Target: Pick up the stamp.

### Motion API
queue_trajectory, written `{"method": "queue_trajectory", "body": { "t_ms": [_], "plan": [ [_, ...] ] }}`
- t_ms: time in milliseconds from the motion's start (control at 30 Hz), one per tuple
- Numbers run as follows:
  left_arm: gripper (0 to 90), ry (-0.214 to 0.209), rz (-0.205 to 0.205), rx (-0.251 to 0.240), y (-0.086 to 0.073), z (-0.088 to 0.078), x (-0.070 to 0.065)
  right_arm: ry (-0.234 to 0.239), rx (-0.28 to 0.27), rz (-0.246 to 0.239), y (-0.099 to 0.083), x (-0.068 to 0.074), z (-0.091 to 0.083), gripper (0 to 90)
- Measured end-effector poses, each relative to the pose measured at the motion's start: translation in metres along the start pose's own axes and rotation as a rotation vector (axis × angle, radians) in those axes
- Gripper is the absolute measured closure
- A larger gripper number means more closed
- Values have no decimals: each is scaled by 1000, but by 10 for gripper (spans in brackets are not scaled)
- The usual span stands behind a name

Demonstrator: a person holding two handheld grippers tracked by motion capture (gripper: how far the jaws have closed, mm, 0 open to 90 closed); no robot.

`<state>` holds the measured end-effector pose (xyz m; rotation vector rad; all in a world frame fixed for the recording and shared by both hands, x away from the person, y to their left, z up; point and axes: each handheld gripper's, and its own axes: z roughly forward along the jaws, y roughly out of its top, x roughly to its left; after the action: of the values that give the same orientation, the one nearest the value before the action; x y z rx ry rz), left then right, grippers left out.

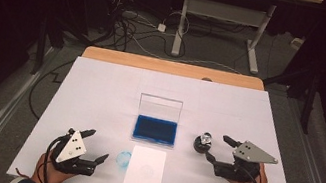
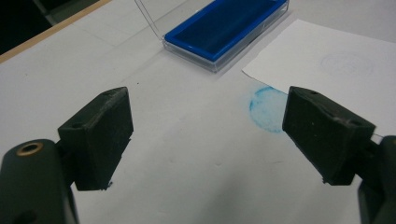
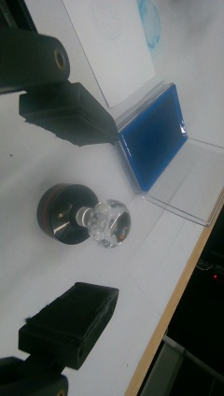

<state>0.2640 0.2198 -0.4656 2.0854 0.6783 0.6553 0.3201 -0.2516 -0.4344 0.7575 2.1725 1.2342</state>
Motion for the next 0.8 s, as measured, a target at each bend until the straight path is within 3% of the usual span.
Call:
{"method": "queue_trajectory", "body": {
  "t_ms": [67, 333, 800],
  "plan": [
    [154, -3, -16, 2, -1, -1, 0, 1, 5, 7, 1, -1, 4, 218],
    [154, 3, -7, 0, -1, -1, 0, 2, 35, 19, 2, -6, 21, 238],
    [154, -13, -20, 6, -3, -2, 0, 37, 98, 83, -5, -19, 54, 278]
  ]
}}
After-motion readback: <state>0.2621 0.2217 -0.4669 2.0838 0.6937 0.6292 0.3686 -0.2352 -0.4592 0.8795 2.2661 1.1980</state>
